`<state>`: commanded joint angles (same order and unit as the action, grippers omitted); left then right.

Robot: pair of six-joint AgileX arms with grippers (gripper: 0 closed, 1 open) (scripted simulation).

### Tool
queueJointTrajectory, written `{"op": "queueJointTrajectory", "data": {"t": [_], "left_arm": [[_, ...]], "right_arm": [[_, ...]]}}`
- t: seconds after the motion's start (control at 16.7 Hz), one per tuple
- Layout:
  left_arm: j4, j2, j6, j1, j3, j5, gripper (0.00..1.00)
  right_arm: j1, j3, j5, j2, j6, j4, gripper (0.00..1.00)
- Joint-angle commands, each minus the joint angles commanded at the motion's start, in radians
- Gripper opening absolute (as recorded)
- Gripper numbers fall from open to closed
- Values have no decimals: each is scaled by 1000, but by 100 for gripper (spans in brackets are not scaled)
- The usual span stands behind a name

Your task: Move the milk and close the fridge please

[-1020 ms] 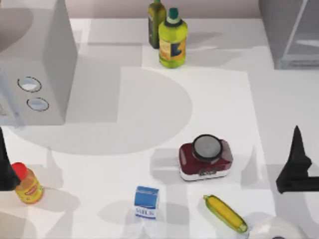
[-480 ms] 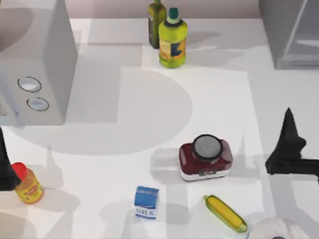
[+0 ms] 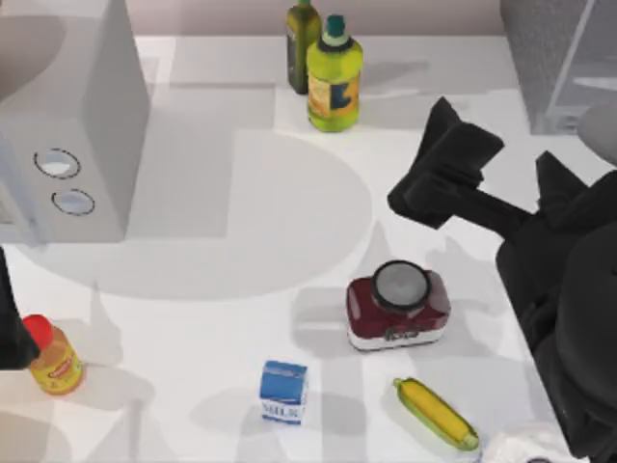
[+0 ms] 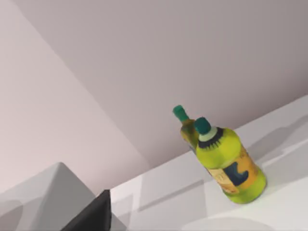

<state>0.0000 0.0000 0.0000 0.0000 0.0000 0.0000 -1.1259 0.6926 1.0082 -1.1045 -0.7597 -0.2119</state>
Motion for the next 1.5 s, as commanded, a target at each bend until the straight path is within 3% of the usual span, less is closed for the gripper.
{"op": "queueJointTrajectory", "data": {"t": [0.42, 0.9, 1.2, 1.5], "left_arm": [[0, 0, 0, 0, 0, 0, 100], [0, 0, 0, 0, 0, 0, 100], [0, 0, 0, 0, 0, 0, 100], [0, 0, 0, 0, 0, 0, 100]], "right_arm": [[-181, 416, 18, -426, -516, 516, 100], [-319, 711, 142, -980, -964, 1073, 100], [-353, 809, 226, -1189, -1138, 1270, 100], [-357, 826, 247, -1233, -1174, 1310, 100]]}}
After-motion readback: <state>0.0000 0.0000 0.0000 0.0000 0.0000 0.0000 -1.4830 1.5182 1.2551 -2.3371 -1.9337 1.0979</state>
